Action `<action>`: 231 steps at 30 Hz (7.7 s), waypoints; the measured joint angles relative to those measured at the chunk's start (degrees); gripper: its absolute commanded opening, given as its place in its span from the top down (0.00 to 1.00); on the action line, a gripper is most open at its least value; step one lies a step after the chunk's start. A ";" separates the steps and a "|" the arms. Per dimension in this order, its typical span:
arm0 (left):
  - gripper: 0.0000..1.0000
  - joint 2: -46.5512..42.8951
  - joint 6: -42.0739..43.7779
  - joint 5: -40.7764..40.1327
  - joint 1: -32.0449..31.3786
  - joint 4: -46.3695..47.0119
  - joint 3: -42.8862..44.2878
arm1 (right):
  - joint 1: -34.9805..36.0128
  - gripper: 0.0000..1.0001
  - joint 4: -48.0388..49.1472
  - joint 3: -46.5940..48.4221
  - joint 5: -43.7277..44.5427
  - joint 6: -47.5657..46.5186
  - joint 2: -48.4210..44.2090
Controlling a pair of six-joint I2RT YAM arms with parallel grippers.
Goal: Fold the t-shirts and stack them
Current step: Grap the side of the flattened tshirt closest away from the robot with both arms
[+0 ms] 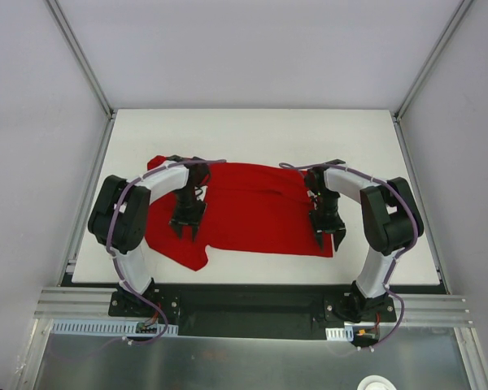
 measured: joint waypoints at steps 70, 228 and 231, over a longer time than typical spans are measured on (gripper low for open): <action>0.90 1.36 -4.57 -5.09 -4.76 -1.38 -2.78 | -0.13 0.60 2.14 -3.34 1.60 -2.25 -0.31; 1.00 3.89 -5.07 -8.57 -9.27 -1.36 -5.07 | -32.92 0.99 27.36 -28.17 -33.73 6.69 -26.21; 1.00 3.87 -5.20 -8.72 -9.27 -1.51 -4.02 | -32.92 0.99 27.34 -28.17 -33.86 6.62 -26.21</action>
